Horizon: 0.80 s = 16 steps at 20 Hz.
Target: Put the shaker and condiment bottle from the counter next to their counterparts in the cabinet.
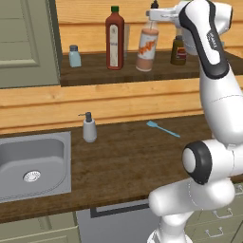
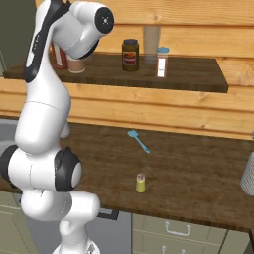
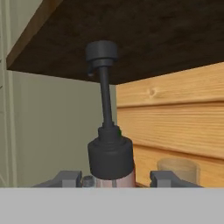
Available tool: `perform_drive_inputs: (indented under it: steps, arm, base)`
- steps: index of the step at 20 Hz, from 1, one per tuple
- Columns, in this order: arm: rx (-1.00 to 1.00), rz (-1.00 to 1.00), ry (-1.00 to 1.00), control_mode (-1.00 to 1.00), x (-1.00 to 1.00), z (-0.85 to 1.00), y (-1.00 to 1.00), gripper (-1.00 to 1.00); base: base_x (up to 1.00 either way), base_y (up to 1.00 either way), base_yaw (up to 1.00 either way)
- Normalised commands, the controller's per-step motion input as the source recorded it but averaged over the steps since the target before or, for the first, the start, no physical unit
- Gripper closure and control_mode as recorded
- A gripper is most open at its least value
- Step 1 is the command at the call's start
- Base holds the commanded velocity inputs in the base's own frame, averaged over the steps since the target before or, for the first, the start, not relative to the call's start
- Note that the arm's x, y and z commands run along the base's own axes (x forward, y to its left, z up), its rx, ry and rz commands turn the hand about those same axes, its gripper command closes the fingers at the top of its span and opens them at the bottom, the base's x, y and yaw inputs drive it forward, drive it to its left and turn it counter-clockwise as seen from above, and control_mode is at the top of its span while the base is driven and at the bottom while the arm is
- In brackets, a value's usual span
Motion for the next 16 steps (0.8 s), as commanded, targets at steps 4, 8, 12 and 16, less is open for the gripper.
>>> perform_drive_inputs:
  steps: [4, 8, 12, 16]
  arm:
    - [0.0, 0.0, 0.01, -1.0, 0.14, -0.08, 0.18, 1.0]
    - [0.0, 0.0, 0.04, -1.0, 0.17, -0.06, 0.28, 1.0]
    - [0.0, 0.0, 0.02, -1.0, 0.12, -0.05, 0.27, 1.0]
    - [0.0, 0.0, 0.0, -1.0, 0.08, 0.0, 0.23, 1.0]
  base:
    - [0.0, 0.0, 0.0]
    - [0.0, 0.0, 0.0]
    - [0.0, 0.0, 0.0]
    - [0.0, 0.0, 0.0]
